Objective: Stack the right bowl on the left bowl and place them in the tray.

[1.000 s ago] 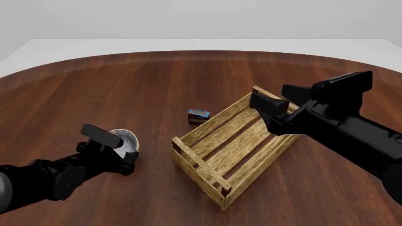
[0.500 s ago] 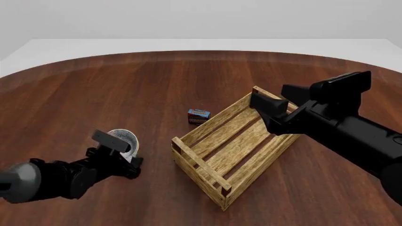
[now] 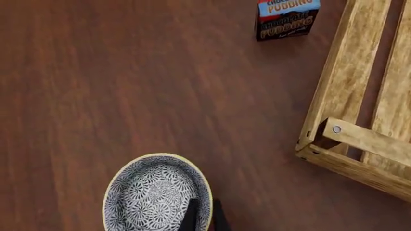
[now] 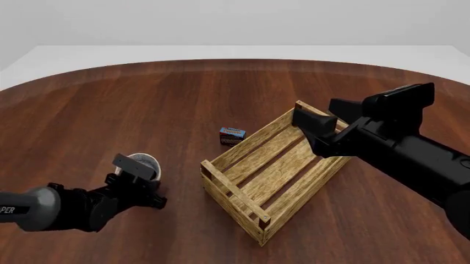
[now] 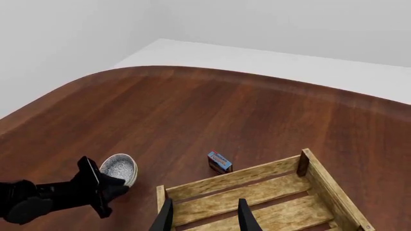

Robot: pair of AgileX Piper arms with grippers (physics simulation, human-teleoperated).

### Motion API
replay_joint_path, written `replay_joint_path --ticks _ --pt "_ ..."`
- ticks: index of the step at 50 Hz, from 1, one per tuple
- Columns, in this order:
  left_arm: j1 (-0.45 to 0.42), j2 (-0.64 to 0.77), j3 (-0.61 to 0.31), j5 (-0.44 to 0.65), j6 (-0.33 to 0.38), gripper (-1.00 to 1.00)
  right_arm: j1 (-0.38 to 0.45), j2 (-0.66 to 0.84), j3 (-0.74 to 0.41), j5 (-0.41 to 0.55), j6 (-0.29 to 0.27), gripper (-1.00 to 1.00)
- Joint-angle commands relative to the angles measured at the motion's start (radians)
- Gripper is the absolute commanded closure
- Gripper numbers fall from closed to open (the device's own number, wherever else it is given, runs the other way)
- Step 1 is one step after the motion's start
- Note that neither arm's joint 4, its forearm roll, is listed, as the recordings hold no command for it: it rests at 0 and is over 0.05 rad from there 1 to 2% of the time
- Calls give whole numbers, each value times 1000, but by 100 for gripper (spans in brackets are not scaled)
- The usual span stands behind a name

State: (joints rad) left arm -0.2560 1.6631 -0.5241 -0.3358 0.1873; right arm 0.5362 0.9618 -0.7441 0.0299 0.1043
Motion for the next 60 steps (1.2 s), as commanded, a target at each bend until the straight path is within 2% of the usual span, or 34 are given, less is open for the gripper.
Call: replay_joint_path --ticks 1,12,35,60 --pt "-4 -2 18 7 -9 100 1 -3 0 2 0 -100" --pt "14 -75 23 39 5 100 2 -2 -1 2 -2 -100" --pt "19 -320 -9 205 -6 100 -1 -10 0 5 -3 -100" --pt "-56 -459 -92 327 -23 100 -1 -15 -1 9 -4 -100"
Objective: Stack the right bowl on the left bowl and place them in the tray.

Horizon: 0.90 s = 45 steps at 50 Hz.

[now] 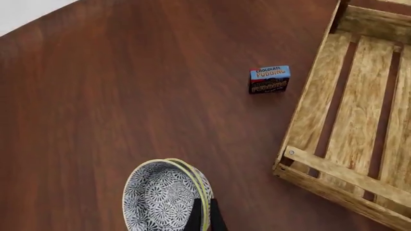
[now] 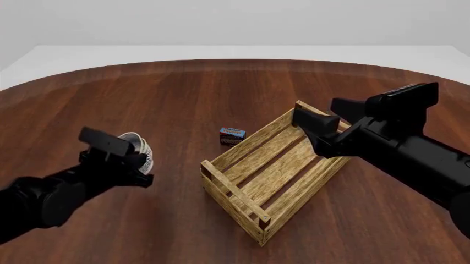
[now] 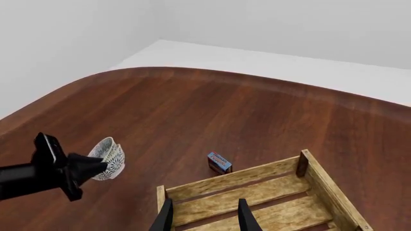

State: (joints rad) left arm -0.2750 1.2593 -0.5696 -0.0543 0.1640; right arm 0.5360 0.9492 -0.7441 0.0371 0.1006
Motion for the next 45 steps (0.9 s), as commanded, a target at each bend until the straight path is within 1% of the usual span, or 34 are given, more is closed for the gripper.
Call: replay_joint_path --ticks 1,31,38,45 --pt "-41 -57 -52 50 -1 100 0 -4 -1 3 0 -100" --pt "-165 -71 -188 117 2 100 0 -7 -2 5 0 -100" --pt "-195 -47 -220 118 12 100 -3 -7 -2 6 0 -100" --pt "-219 -3 -265 119 6 100 -4 0 -2 1 -1 -100"
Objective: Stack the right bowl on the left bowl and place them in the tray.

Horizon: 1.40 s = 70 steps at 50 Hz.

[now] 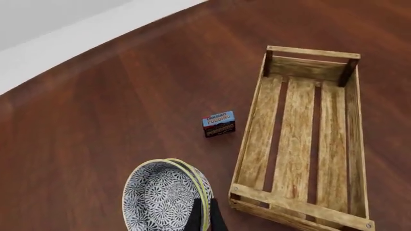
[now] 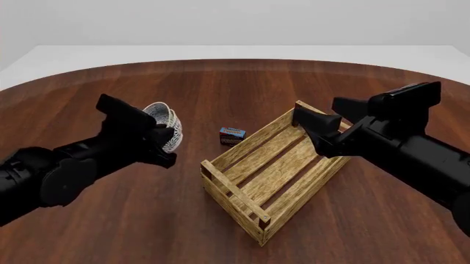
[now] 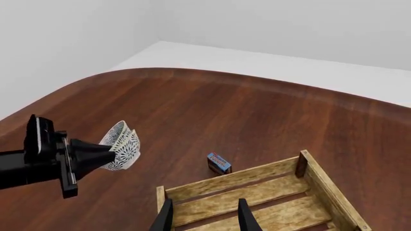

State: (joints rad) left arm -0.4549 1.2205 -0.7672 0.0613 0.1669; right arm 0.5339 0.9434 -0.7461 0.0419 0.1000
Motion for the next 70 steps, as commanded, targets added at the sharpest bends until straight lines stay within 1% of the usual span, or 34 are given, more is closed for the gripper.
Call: replay_joint_path --ticks 1,12,24,29,47,70 --pt "-44 44 -74 2 3 100 -1 7 0 -4 0 -100" --pt "-80 125 -133 -2 -14 100 -1 13 2 -8 -1 -100" --pt "-103 195 -180 -11 -17 100 1 20 2 -13 -2 -100" --pt "-120 227 -216 -3 -19 100 2 21 2 -12 -2 -100" --pt "-174 329 -288 -7 -13 100 -3 18 1 -11 0 -100" --pt "-255 411 -340 -12 -7 100 -1 24 2 -14 0 -100"
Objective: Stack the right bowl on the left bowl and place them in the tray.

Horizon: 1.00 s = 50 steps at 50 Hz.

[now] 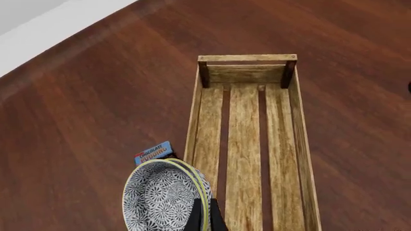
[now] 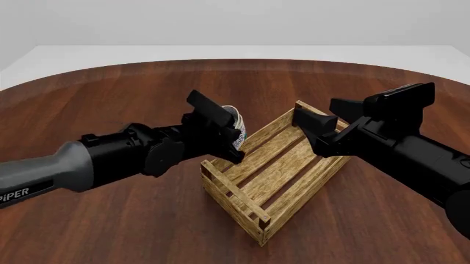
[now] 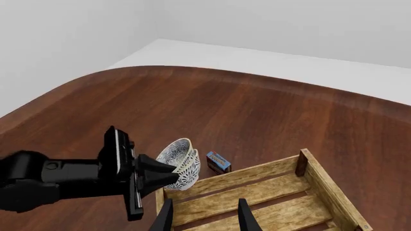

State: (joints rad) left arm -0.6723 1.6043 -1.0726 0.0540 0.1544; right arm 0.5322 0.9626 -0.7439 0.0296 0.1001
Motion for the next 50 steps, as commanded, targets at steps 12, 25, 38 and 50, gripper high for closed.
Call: replay_joint_path --ticks 12,25,38,50 --pt "-64 85 -78 -1 17 100 1 14 2 -9 -1 -100" --pt "-81 144 -132 12 18 100 -3 20 0 -11 -1 -100" --pt "-91 213 -185 21 23 100 -3 23 0 -13 -3 -100" --pt "-107 255 -214 26 29 100 -2 23 -1 -10 -4 -100"
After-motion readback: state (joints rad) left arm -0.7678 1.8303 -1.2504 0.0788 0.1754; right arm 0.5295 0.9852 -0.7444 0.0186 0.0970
